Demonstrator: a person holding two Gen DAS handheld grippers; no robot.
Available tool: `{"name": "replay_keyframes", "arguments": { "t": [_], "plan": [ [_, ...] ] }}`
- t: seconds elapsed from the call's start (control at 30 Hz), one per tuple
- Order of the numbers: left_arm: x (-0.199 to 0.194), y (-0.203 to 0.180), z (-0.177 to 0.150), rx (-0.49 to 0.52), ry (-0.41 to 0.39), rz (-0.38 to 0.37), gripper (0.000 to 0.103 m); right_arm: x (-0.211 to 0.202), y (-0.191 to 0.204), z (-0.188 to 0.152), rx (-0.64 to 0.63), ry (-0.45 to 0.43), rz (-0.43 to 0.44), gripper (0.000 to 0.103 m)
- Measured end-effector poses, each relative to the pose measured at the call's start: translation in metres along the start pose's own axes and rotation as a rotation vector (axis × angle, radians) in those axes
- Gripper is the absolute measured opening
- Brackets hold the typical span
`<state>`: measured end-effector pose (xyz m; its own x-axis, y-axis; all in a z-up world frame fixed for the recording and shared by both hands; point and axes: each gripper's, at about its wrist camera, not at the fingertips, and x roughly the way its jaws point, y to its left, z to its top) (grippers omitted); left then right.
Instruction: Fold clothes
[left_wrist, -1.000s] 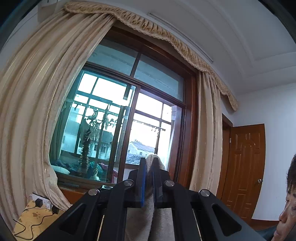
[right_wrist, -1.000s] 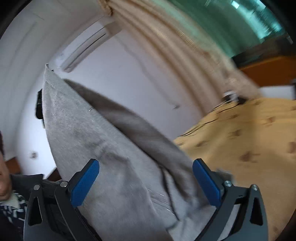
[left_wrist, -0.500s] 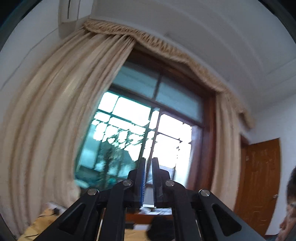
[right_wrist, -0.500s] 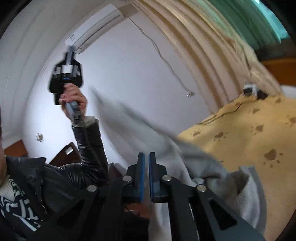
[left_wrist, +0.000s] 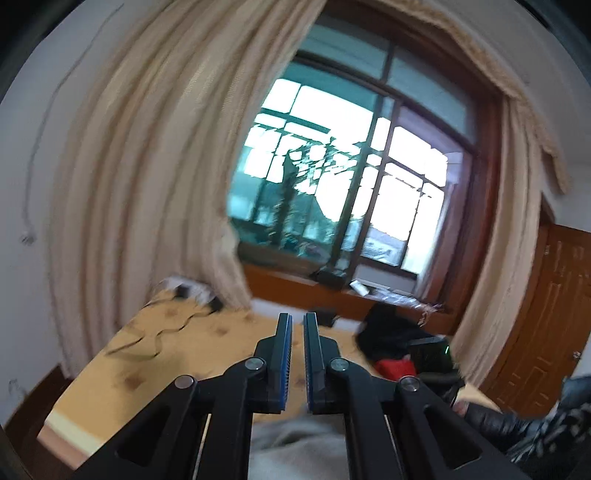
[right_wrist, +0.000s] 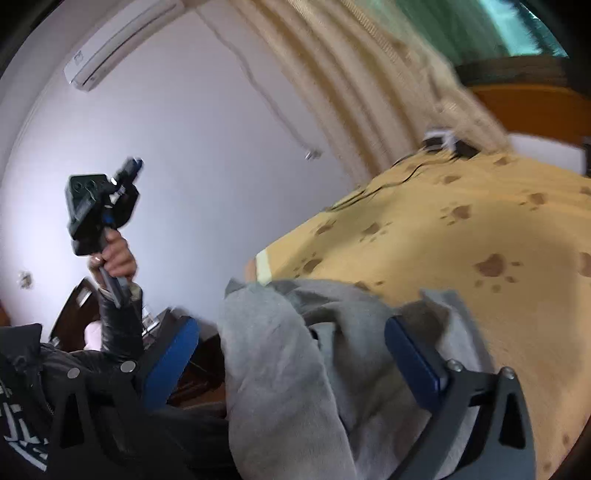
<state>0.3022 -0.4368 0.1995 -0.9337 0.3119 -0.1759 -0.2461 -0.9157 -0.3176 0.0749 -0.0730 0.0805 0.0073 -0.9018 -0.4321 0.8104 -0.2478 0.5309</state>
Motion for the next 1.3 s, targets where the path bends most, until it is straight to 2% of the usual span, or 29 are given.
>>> {"name": "replay_keyframes", "arguments": {
  "t": [0.17,0.23,0.3,0.4,0.47,0.5,0.53,0.57,0.6,0.7,0.83,1.0,1.13,1.23,1.3],
  "plan": [
    [-0.029,0.051,-0.041,-0.083,0.021,0.099,0.007,0.057,-0.009,0.012,-0.033,0.182,0.041,0.1],
    [-0.041,0.071,-0.058,-0.116,0.029,0.139,0.007,0.078,-0.01,0.011,-0.031,0.254,0.055,0.091],
    [-0.053,0.089,-0.069,-0.158,0.027,0.173,0.007,0.098,-0.008,0.005,-0.032,0.321,0.08,0.06],
    [-0.066,0.112,-0.082,-0.227,0.01,0.202,0.007,0.128,-0.004,-0.004,-0.033,0.422,0.118,0.057],
    [-0.071,0.126,-0.09,-0.263,0.007,0.224,0.007,0.139,0.0,-0.01,-0.044,0.456,0.134,0.055],
    [-0.073,0.132,-0.094,-0.277,0.009,0.23,0.007,0.141,0.003,-0.012,-0.05,0.46,0.14,0.046],
    [-0.074,0.138,-0.098,-0.289,0.013,0.238,0.007,0.14,0.006,-0.013,-0.056,0.454,0.14,0.04],
    [-0.074,0.143,-0.103,-0.299,0.018,0.246,0.007,0.137,0.009,-0.013,-0.06,0.44,0.127,0.025],
    [-0.073,0.146,-0.106,-0.308,0.025,0.257,0.007,0.133,0.012,-0.014,-0.062,0.421,0.104,0.017],
    [-0.068,0.152,-0.118,-0.309,0.046,0.281,0.007,0.11,0.025,-0.016,-0.068,0.36,0.024,0.014],
    [-0.062,0.143,-0.127,-0.249,0.041,0.282,0.007,0.061,0.049,-0.01,-0.093,0.242,-0.089,0.013],
    [-0.038,0.119,-0.131,-0.134,0.043,0.21,0.007,-0.026,0.079,0.005,-0.158,0.051,-0.264,0.008],
    [0.006,0.098,-0.133,-0.087,0.176,0.113,0.007,-0.076,0.089,-0.002,-0.148,-0.047,-0.353,0.008],
    [0.043,0.087,-0.134,-0.077,0.294,0.042,0.007,-0.101,0.091,-0.015,-0.126,-0.082,-0.396,0.008],
    [0.063,0.078,-0.13,-0.064,0.333,-0.002,0.007,-0.112,0.095,-0.028,-0.12,-0.091,-0.422,0.008]
  ]
}}
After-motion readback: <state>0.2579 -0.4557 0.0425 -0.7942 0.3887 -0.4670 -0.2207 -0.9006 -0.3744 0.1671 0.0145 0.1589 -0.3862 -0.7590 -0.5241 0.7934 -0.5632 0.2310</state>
